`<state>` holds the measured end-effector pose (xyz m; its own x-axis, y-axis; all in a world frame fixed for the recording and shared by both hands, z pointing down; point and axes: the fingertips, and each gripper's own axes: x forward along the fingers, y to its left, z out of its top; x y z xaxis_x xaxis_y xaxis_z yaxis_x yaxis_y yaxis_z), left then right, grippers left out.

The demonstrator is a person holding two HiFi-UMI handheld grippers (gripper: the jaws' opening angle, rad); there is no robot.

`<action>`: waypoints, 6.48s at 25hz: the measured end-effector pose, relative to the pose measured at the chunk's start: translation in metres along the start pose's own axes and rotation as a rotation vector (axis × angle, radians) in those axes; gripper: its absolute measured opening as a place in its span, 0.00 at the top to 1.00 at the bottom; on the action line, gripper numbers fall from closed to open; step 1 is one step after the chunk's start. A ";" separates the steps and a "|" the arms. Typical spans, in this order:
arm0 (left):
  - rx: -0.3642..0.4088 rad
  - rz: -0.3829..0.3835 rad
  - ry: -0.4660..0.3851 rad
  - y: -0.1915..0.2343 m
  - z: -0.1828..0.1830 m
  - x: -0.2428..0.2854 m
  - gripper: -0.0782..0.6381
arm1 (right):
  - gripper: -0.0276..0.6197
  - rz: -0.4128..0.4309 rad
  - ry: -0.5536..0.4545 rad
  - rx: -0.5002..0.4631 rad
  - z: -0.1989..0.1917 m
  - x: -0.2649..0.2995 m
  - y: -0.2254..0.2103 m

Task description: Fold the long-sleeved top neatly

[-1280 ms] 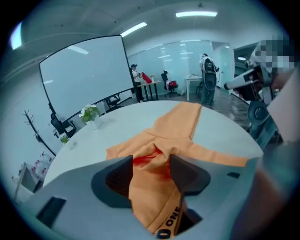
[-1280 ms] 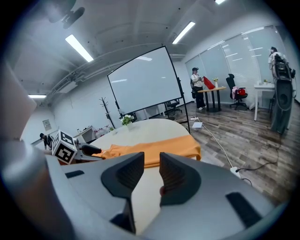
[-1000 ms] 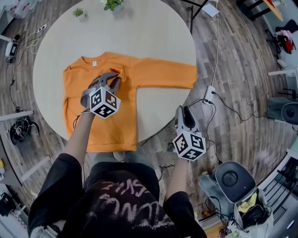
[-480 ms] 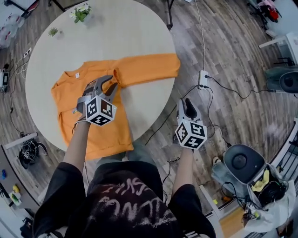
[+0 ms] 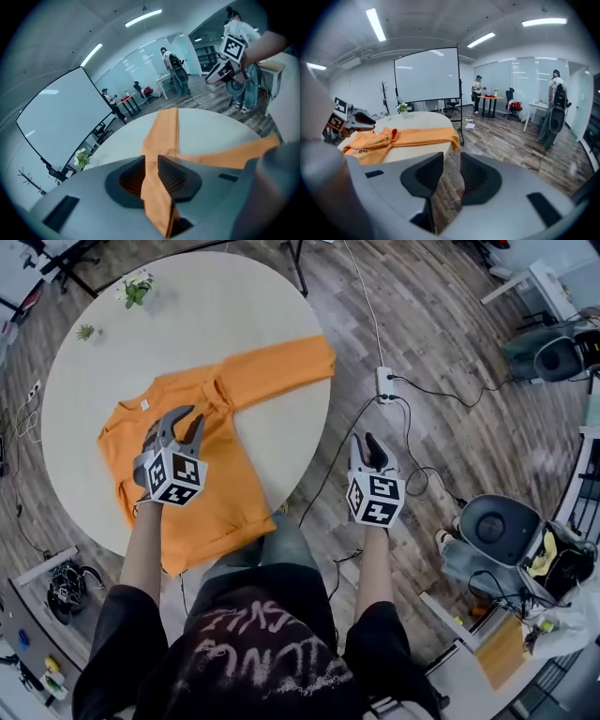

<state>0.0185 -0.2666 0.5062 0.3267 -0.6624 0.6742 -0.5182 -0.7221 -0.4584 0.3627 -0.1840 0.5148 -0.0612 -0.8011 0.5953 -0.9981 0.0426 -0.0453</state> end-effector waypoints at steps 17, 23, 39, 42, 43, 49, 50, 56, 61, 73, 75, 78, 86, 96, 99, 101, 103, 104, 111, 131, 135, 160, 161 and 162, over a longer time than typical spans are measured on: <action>-0.235 0.045 0.053 -0.006 0.015 0.047 0.87 | 0.76 0.181 -0.013 -0.104 -0.008 0.152 -0.038; -0.252 0.103 0.119 0.008 0.004 0.057 0.87 | 0.74 0.279 0.001 -0.152 -0.029 0.203 -0.024; -0.257 0.156 0.165 0.022 -0.008 0.069 0.87 | 0.74 0.318 -0.075 -0.225 -0.020 0.266 -0.008; -0.268 0.151 0.160 0.019 -0.007 0.069 0.87 | 0.84 0.279 -0.091 -0.234 -0.011 0.263 -0.018; -0.270 0.149 0.158 0.018 -0.006 0.070 0.87 | 0.85 0.267 -0.095 -0.232 -0.007 0.261 -0.022; -0.305 0.148 0.129 0.017 -0.002 0.063 0.87 | 0.89 0.191 -0.109 -0.233 0.016 0.240 -0.045; -0.313 0.150 0.125 0.018 -0.003 0.060 0.87 | 0.89 0.182 -0.115 -0.235 0.021 0.234 -0.047; -0.355 0.174 0.089 0.017 -0.013 0.026 0.87 | 0.89 0.126 -0.177 -0.256 0.060 0.194 -0.042; -0.405 0.193 0.060 0.012 -0.032 -0.010 0.87 | 0.89 0.112 -0.237 -0.300 0.099 0.164 -0.011; -0.510 0.336 -0.005 0.038 -0.112 -0.125 0.87 | 0.89 0.204 -0.363 -0.448 0.164 0.082 0.147; -0.537 0.357 -0.018 0.043 -0.124 -0.147 0.87 | 0.89 0.219 -0.378 -0.461 0.167 0.066 0.175; -0.575 0.384 -0.037 0.048 -0.144 -0.176 0.87 | 0.89 0.245 -0.389 -0.488 0.168 0.052 0.216; -0.630 0.436 -0.018 0.040 -0.231 -0.247 0.87 | 0.89 0.327 -0.402 -0.567 0.142 0.014 0.338; -0.682 0.441 0.051 0.008 -0.312 -0.286 0.87 | 0.89 0.443 -0.313 -0.706 0.073 0.017 0.459; -0.685 0.437 0.072 0.000 -0.327 -0.290 0.87 | 0.89 0.472 -0.269 -0.744 0.051 0.025 0.483; -0.684 0.439 0.088 -0.004 -0.339 -0.292 0.87 | 0.88 0.492 -0.247 -0.755 0.037 0.030 0.497; -0.692 0.441 0.104 -0.007 -0.350 -0.294 0.87 | 0.88 0.504 -0.227 -0.761 0.026 0.036 0.508; -0.699 0.440 0.110 -0.010 -0.355 -0.294 0.87 | 0.88 0.509 -0.217 -0.765 0.021 0.038 0.512; -0.722 0.421 0.143 -0.028 -0.377 -0.300 0.87 | 0.83 0.557 -0.184 -0.775 -0.004 0.039 0.540; -0.589 0.272 0.004 -0.027 -0.299 -0.270 0.87 | 0.95 0.434 -0.214 -0.718 0.035 -0.006 0.462; -0.553 0.256 -0.060 -0.025 -0.272 -0.264 0.87 | 0.95 0.428 -0.231 -0.702 0.041 -0.023 0.438; -0.406 0.201 0.010 -0.114 -0.189 -0.256 0.87 | 0.94 0.518 -0.131 -0.794 -0.044 -0.109 0.275; -0.397 0.205 0.024 -0.122 -0.187 -0.259 0.87 | 0.93 0.534 -0.120 -0.810 -0.051 -0.113 0.270; -0.387 0.209 0.041 -0.129 -0.186 -0.263 0.87 | 0.93 0.552 -0.111 -0.823 -0.057 -0.117 0.266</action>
<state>-0.1480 0.0383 0.4956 0.1559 -0.7724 0.6157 -0.8302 -0.4402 -0.3420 0.1042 -0.0447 0.4787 -0.5593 -0.5942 0.5780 -0.5292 0.7926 0.3027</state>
